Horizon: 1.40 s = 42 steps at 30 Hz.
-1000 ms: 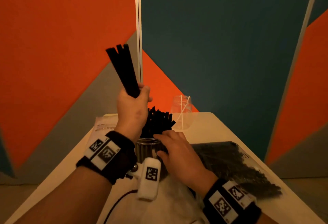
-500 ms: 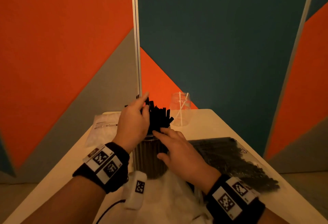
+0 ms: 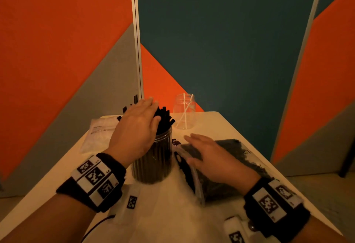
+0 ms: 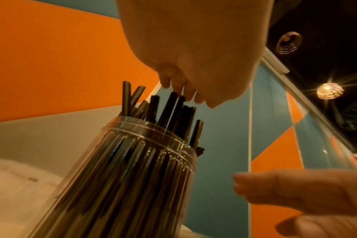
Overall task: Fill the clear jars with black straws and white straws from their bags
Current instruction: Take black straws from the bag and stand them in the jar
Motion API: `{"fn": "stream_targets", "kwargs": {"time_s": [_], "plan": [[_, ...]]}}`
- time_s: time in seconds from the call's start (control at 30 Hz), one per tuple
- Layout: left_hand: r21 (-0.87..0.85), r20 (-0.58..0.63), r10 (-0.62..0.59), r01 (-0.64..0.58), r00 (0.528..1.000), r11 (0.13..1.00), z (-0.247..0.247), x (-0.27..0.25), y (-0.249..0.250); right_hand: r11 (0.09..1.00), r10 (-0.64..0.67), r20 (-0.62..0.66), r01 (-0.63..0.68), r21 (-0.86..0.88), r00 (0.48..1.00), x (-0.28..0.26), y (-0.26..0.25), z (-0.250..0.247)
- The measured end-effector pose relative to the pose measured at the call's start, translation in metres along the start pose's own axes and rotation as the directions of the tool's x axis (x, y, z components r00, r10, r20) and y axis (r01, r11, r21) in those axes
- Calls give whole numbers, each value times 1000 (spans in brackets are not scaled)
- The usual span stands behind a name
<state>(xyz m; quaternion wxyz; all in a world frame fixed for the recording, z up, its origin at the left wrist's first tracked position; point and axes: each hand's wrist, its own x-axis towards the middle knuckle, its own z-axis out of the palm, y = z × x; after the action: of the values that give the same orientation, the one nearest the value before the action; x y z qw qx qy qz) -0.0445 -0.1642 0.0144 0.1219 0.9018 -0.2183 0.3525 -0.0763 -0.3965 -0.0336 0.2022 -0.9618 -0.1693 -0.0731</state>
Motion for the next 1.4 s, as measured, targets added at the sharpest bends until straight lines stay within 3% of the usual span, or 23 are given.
{"fn": "stream_targets", "kwargs": {"time_s": [0.1, 0.17, 0.23, 0.27, 0.37, 0.47, 0.57, 0.7, 0.77, 0.83, 0.93, 1.03, 1.13, 1.2, 1.3, 1.4], "plan": [[-17, -245, 128, -136, 961, 991, -7, -8, 21, 979, 203, 182, -198, -44, 962, -16, 40, -11], [-2, -242, 157, -162, 958, 987, -4, -15, 41, 955, 293, 292, -291, -51, 911, -25, 57, -7], [70, -9, 116, -115, 993, 991, 11, -25, 58, 935, 355, 354, -334, -120, 865, -32, 66, 4], [101, 148, 91, -106, 985, 989, 23, -29, 63, 925, 381, 364, -348, -155, 850, -35, 69, 11], [67, 504, 82, -134, 860, 989, 63, -46, 63, 900, 431, 340, -371, -227, 836, -39, 74, 26], [-41, 571, 306, -346, 762, 937, 93, -52, 62, 895, 437, 318, -373, -243, 841, -40, 78, 33], [-134, 534, 442, -444, 721, 886, 111, -46, 62, 897, 432, 324, -365, -248, 842, -39, 79, 35], [-145, 552, 322, -292, 769, 945, 135, -35, 56, 906, 417, 346, -352, -236, 841, -36, 78, 31], [-86, 554, 280, -281, 784, 956, 142, -31, 56, 907, 411, 342, -344, -241, 845, -34, 78, 31], [-137, 514, 310, -280, 800, 950, 148, -26, 61, 908, 405, 333, -331, -258, 851, -33, 77, 32], [-278, 488, 206, -73, 848, 958, 148, -16, 68, 901, 399, 314, -305, -309, 861, -35, 77, 37], [-257, 589, 119, 46, 799, 965, 149, -7, 68, 902, 394, 310, -299, -311, 865, -38, 80, 39], [-209, 700, 88, 86, 709, 974, 147, -1, 69, 905, 390, 308, -298, -305, 868, -37, 80, 40], [-174, 733, 67, 92, 677, 980, 145, -1, 71, 902, 400, 317, -307, -304, 860, -35, 80, 42], [-131, 744, 58, 61, 666, 990, 144, -4, 74, 894, 423, 332, -329, -303, 843, -33, 81, 43], [-59, 713, 79, -52, 697, 997, 142, -11, 78, 896, 425, 338, -335, -293, 840, -33, 82, 44]]}}
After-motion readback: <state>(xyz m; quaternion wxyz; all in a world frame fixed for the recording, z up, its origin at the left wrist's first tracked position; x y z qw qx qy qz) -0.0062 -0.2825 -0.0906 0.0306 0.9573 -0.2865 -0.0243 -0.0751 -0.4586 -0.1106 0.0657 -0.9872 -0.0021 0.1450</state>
